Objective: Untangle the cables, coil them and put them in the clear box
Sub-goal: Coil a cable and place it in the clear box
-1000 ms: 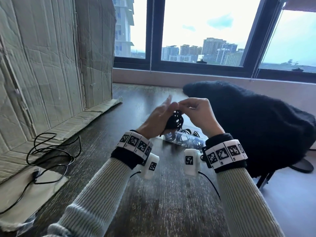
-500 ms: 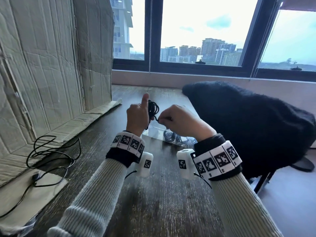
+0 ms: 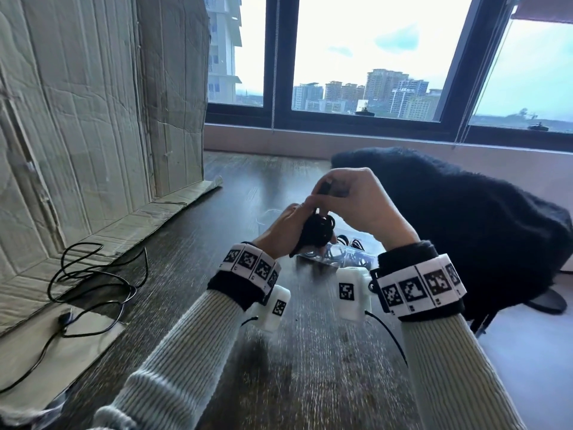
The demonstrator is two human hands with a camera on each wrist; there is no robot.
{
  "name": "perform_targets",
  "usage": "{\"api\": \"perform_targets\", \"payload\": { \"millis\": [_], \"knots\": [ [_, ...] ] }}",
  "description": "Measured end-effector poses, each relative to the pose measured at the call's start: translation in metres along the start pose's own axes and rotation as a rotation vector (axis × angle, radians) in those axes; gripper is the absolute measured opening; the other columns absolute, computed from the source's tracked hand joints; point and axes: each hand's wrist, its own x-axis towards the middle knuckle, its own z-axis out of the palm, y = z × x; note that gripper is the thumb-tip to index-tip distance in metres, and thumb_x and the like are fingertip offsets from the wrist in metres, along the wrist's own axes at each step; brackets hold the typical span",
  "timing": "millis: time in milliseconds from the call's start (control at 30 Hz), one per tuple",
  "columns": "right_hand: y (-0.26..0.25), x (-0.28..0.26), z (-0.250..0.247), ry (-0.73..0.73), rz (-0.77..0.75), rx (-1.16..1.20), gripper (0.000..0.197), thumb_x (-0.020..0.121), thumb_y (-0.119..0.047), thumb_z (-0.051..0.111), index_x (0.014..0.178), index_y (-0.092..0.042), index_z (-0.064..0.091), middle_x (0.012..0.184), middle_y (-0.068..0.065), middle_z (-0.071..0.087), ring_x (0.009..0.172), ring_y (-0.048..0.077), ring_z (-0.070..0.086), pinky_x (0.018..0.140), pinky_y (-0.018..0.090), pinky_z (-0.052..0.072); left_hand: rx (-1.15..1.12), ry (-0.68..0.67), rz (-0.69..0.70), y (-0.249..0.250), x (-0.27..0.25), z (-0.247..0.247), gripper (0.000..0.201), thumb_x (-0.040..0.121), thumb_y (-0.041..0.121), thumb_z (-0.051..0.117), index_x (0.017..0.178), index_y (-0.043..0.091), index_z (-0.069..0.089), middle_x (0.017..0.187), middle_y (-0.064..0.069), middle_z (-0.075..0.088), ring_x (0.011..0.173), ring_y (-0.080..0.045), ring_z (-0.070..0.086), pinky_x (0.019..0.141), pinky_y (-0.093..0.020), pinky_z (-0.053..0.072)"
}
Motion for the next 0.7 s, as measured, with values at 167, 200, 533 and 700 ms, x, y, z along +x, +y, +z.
{"api": "perform_targets", "payload": {
  "millis": [167,200,533,700],
  "knots": [
    [0.008,-0.004,-0.01,-0.033,0.072,0.161,0.007,0.08,-0.013,0.075,0.08,-0.009,0.07,0.068,-0.005,0.059,0.059,0.012,0.044,0.058,0.02,0.039,-0.155,-0.203,-0.074,0.001,0.001,0.004,0.05,0.079,0.035,0.03,0.078,-0.003,0.061,0.066,-0.017,0.065,0.043,-0.02,0.053,0.036,-0.015,0.033],
    [0.01,-0.005,-0.012,-0.046,0.086,0.189,0.005,0.081,-0.012,0.074,0.081,-0.011,0.069,0.071,-0.005,0.059,0.062,0.013,0.045,0.061,0.023,0.04,-0.151,-0.214,-0.053,0.003,0.001,0.005,0.045,0.076,0.034,0.035,0.078,-0.003,0.06,0.065,-0.015,0.065,0.041,-0.018,0.053,0.036,-0.014,0.032],
    [0.026,0.004,0.005,0.081,-0.009,0.07,0.007,0.072,-0.014,0.082,0.077,-0.013,0.078,0.085,-0.004,0.068,0.074,0.011,0.065,0.069,0.027,0.054,-0.145,0.155,-0.095,0.001,0.005,0.007,0.043,0.066,0.029,0.048,0.095,-0.003,0.051,0.077,-0.014,0.054,0.057,-0.02,0.055,0.043,-0.021,0.044],
    [0.04,0.004,0.008,-0.13,0.126,-0.069,0.034,0.091,-0.045,0.055,0.084,-0.019,0.076,0.089,0.009,0.073,0.077,0.02,0.063,0.088,0.048,0.049,0.071,0.295,-0.107,0.008,0.002,-0.009,0.028,0.085,0.019,0.033,0.112,0.011,0.033,0.083,-0.018,0.049,0.039,-0.013,0.056,0.036,-0.022,0.039]
  ]
}}
